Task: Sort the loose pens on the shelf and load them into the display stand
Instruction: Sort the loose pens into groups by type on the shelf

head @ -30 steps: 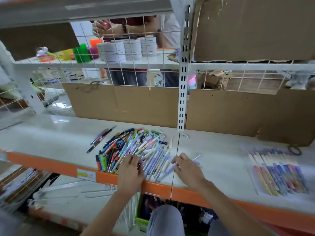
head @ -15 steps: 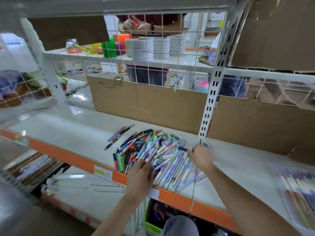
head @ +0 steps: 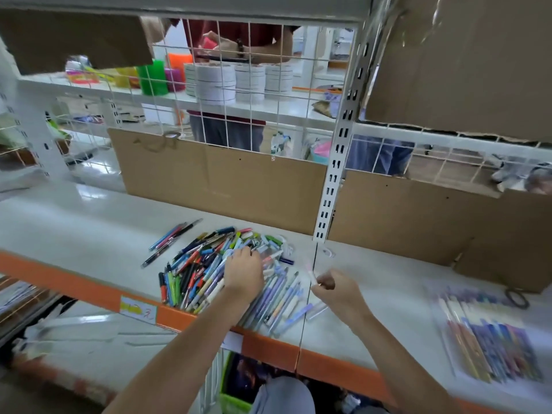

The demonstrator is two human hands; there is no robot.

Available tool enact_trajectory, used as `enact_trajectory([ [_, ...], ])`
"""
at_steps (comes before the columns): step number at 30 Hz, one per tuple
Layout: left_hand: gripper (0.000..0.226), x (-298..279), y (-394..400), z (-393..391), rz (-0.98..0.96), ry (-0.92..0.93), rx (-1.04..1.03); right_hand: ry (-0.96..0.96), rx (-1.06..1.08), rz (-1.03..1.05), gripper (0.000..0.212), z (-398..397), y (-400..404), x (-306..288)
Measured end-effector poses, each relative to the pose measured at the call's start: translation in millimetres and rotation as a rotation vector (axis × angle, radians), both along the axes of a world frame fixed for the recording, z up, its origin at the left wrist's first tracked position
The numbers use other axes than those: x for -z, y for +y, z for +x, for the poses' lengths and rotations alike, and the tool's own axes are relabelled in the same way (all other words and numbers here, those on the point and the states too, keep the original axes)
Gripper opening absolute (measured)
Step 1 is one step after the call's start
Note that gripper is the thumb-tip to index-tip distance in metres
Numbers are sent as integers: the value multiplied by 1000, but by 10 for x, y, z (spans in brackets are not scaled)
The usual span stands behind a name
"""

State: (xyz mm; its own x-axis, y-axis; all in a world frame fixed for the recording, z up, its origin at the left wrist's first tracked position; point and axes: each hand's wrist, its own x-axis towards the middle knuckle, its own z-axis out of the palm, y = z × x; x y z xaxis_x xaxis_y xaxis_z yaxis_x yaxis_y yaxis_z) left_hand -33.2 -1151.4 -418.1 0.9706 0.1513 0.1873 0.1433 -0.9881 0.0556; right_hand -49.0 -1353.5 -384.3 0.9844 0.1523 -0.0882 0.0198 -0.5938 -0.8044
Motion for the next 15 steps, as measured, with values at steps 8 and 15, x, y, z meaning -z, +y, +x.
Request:
enact_trajectory([
  [8,23,-112,-11,-217,-54,-72,66,60,-20,138,13,-229,-249,-21],
  [15,8,-177,-417,-836,-710,-176,381,169,64,663,8,-369,-415,-67],
])
